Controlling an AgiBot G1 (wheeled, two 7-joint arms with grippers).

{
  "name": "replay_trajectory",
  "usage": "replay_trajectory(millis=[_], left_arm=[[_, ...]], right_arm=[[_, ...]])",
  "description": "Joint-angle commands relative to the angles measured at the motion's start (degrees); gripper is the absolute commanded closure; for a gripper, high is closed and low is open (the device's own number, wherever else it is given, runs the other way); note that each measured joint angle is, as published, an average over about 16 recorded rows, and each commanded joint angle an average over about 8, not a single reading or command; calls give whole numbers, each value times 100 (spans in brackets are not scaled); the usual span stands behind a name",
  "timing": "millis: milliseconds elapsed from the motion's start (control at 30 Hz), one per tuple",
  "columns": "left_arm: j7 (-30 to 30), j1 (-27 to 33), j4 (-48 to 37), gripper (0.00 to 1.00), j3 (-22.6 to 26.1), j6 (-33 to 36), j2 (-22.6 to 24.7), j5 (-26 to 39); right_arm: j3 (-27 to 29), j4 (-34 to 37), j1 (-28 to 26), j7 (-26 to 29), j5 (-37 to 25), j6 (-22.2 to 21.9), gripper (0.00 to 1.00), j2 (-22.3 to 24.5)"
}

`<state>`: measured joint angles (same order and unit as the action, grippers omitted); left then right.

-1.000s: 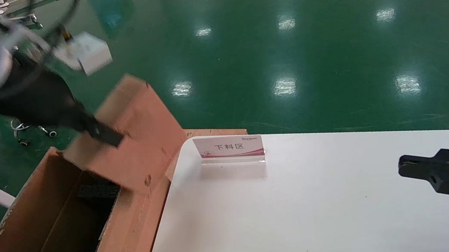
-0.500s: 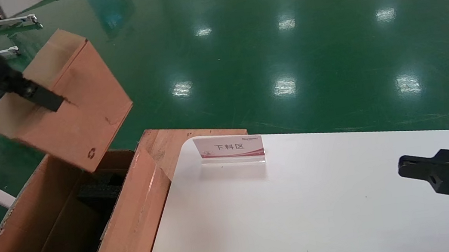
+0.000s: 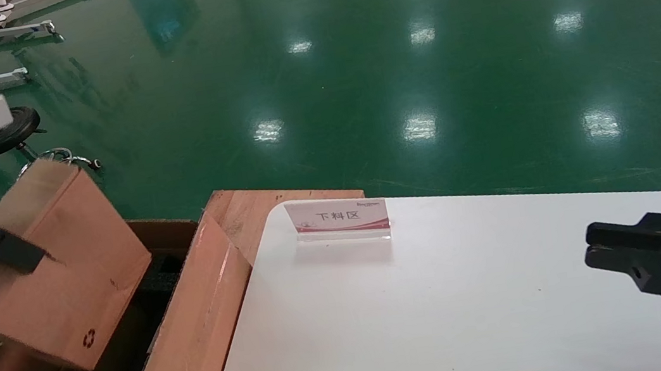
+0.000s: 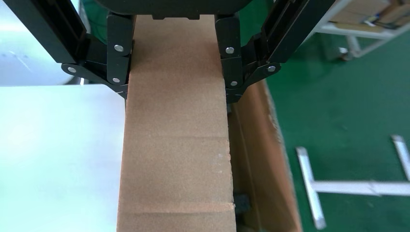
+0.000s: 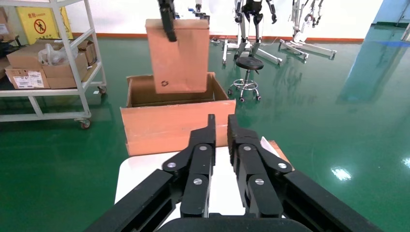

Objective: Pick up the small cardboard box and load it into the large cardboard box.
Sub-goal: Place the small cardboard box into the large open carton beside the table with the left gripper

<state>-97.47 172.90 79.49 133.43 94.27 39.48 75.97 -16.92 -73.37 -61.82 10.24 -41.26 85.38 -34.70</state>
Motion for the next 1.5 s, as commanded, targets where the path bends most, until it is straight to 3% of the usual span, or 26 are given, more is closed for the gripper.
replay_trajectory(millis=[33, 533, 1167, 1500], left_arm=[[46, -2, 7, 100, 111, -9, -160, -18], [628, -98, 0, 100, 657, 13, -1462, 310], [843, -61, -71, 100, 1412, -23, -1573, 624], [968, -78, -64, 100, 1003, -143, -1873, 1421]], right_arm=[[-1, 0, 0, 0, 0, 0, 0, 0], [-5, 0, -1, -3, 4, -2, 0, 2], [-11, 0, -2, -6, 8, -5, 0, 5], [-14, 0, -3, -7, 10, -6, 0, 6]])
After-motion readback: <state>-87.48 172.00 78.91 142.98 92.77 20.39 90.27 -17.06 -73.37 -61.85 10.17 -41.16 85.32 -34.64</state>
